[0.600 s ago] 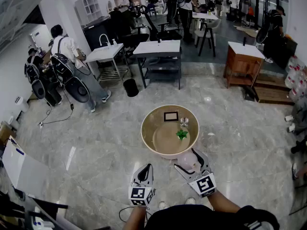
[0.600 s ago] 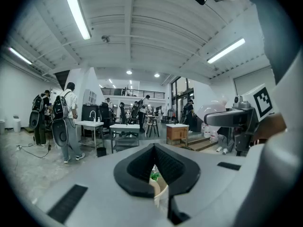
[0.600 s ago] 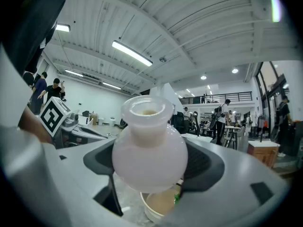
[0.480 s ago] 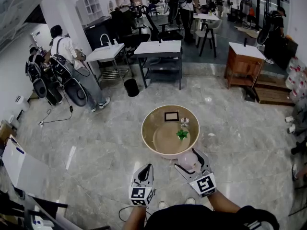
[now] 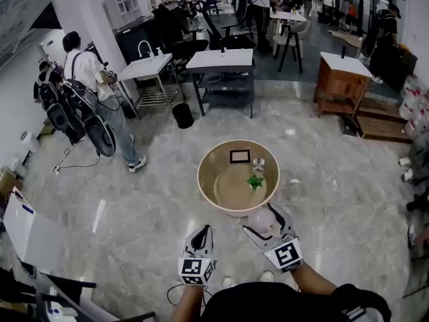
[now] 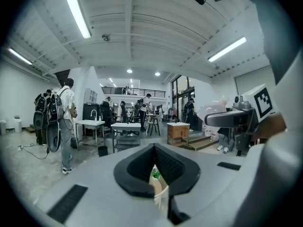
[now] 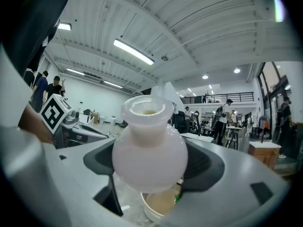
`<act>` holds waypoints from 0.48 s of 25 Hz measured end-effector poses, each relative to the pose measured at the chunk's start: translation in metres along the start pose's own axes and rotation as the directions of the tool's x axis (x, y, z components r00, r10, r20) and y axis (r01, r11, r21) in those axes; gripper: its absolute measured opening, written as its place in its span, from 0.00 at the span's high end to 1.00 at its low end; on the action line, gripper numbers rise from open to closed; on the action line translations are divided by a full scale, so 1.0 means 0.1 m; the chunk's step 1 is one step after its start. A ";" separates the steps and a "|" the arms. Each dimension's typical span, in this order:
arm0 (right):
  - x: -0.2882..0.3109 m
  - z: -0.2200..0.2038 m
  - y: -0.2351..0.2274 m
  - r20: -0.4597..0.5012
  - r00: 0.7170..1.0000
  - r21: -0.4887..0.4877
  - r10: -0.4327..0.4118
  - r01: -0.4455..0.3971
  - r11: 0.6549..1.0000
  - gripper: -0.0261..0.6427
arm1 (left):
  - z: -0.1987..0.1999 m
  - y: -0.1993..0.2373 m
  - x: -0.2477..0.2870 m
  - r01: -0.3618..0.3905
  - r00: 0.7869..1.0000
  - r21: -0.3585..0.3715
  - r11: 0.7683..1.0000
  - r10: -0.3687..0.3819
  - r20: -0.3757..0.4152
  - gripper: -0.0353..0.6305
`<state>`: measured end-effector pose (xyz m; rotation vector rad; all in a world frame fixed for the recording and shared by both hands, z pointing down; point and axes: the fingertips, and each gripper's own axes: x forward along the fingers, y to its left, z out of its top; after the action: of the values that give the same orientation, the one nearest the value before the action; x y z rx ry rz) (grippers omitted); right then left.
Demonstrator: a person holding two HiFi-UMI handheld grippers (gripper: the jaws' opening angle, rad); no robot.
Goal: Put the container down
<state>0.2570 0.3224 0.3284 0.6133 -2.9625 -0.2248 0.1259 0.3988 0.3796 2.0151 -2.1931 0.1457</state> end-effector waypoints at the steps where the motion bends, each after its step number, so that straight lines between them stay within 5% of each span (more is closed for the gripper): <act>1: 0.02 0.01 0.00 0.007 1.000 0.007 -0.002 0.002 1.000 0.37 | 0.00 0.02 0.00 -0.001 1.000 -0.002 1.000 0.001 0.003 0.95; 12: 0.25 0.08 0.10 0.028 0.999 0.039 -0.032 0.031 0.999 0.37 | 0.00 0.33 -0.03 0.019 1.000 -0.009 1.000 -0.019 0.010 0.95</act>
<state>0.2291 0.3219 0.3244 0.6673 -2.9927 -0.1815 0.0928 0.4045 0.3804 2.0360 -2.1760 0.1232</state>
